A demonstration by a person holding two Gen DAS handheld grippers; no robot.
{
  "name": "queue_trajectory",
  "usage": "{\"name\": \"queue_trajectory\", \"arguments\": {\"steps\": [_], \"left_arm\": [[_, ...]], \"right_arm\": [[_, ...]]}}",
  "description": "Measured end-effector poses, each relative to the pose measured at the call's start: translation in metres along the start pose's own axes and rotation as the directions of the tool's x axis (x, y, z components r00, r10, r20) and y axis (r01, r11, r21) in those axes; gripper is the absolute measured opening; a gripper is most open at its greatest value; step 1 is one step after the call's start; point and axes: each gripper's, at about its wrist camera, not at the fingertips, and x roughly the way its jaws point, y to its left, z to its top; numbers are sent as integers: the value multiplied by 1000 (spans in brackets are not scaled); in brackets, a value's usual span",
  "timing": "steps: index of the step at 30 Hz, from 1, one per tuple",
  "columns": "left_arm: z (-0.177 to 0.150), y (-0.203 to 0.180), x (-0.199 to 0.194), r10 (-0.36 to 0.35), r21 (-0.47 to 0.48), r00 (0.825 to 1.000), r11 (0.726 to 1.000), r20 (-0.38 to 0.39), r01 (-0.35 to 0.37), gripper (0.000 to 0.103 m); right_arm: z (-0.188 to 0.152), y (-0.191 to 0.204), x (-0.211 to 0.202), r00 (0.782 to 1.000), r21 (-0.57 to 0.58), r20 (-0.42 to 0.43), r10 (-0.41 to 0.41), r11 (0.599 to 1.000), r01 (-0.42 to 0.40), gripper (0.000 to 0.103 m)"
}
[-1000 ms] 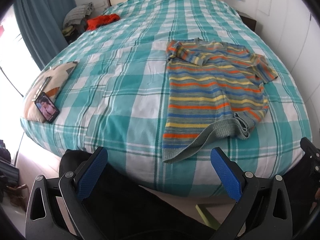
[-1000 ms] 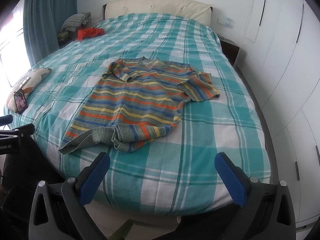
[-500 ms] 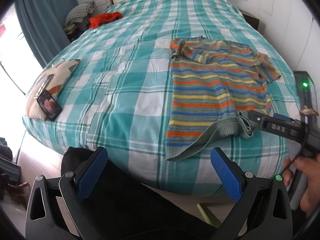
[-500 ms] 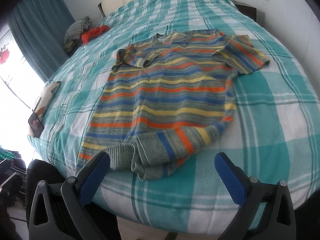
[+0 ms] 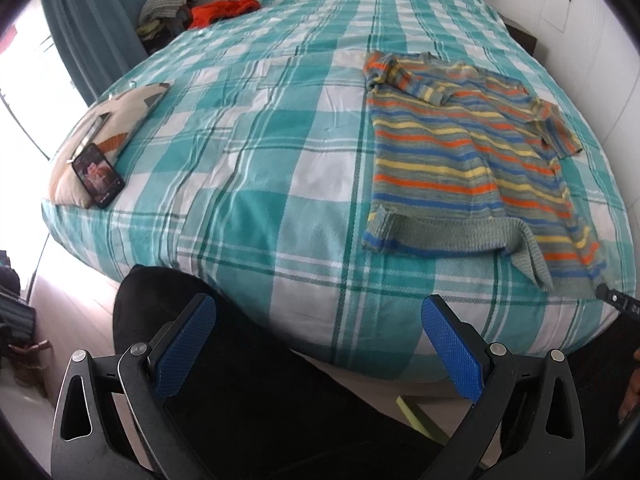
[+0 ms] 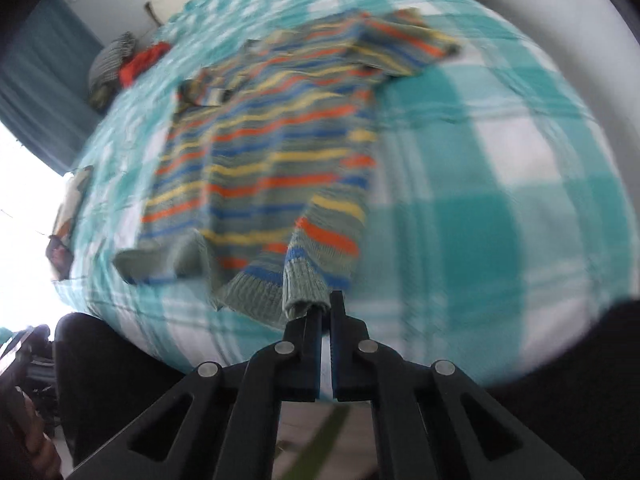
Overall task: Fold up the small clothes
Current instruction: 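Move the right tool to the sweater hem and pinch the ribbed edge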
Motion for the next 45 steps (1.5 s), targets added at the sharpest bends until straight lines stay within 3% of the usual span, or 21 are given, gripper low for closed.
{"name": "queue_trajectory", "arguments": {"steps": [7, 8, 9, 11, 15, 16, 18, 19, 21, 23, 25, 27, 30, 33, 36, 37, 39, 40, 41, 44, 45], "left_arm": [[20, 4, 40, -158, -15, 986, 987, -57, 158, 103], [26, 7, 48, -196, -23, 978, 980, -66, 195, 102], [31, 9, 54, -240, -28, 968, 971, -71, 238, 103], [37, 9, 63, -297, -19, 953, 955, -64, 296, 102], [49, -14, 82, -369, 76, 929, 926, -28, 370, 102], [52, -28, 88, -409, 136, 912, 902, -31, 409, 102], [47, -49, 99, -470, 274, 876, 833, -109, 481, 102], [38, -65, 100, -506, 374, 836, 748, -212, 548, 100], [11, -78, 88, -501, 515, 783, 591, -369, 621, 89], [-16, -73, 64, -453, 623, 771, 462, -447, 632, 84], [-33, -53, 41, -399, 685, 789, 401, -467, 608, 86], [-27, -29, 32, -389, 681, 814, 451, -432, 577, 93], [7, 7, 33, -469, 516, 819, 637, -330, 573, 96], [26, 20, 50, -492, 329, 843, 776, -216, 538, 97], [36, 31, 67, -492, 182, 856, 837, -161, 515, 97], [40, 35, 73, -491, 141, 858, 848, -150, 510, 97], [44, 39, 76, -481, 112, 867, 862, -133, 495, 97], [43, 41, 76, -467, 107, 876, 871, -121, 479, 97], [43, 48, 74, -447, 103, 888, 883, -110, 458, 97], [37, 55, 79, -406, 86, 910, 907, -86, 413, 97], [34, 53, 84, -402, 74, 912, 910, -85, 408, 97]], "right_arm": [[-16, -58, -6, 997, 128, -48, -63, 989, 69, 7], [-14, -64, -6, 998, 147, -35, -57, 987, 62, 16], [-12, -67, -8, 999, 166, -23, -44, 985, 47, 32], [-6, -66, -6, 1000, 185, -2, -10, 983, 11, 50], [16, -26, 0, 987, 37, 50, 151, 988, -153, 51], [23, -15, 3, 981, 0, 60, 183, 983, -184, 51], [35, 0, 12, 968, -15, 55, 247, 969, -246, 51], [42, 7, 18, 960, -9, 42, 275, 961, -275, 51], [51, 17, 22, 953, -8, 12, 303, 953, -303, 51], [50, 17, 9, 950, -36, 15, 311, 950, -310, 51], [44, 10, -3, 965, -78, 15, 264, 962, -262, 56], [35, -3, -9, 983, -118, 9, 185, 976, -182, 60], [22, -15, -8, 993, -156, -24, 112, 981, -114, 60], [41, -5, 12, 976, -118, -21, 219, 968, -220, 60], [71, 18, 43, 940, -89, 15, 341, 937, -339, 60], [78, 36, 57, 916, -122, -9, 402, 909, -400, 60], [72, 74, 82, 864, -215, -161, 478, 837, -503, 60], [55, 100, 100, 794, -257, -346, 499, 764, -592, 60], [36, 114, 107, 746, -283, -454, 487, 715, -639, 60], [-25, 133, 99, 617, -342, -676, 402, 571, -746, 60], [-37, 131, 91, 601, -347, -700, 387, 550, -759, 60]]}}
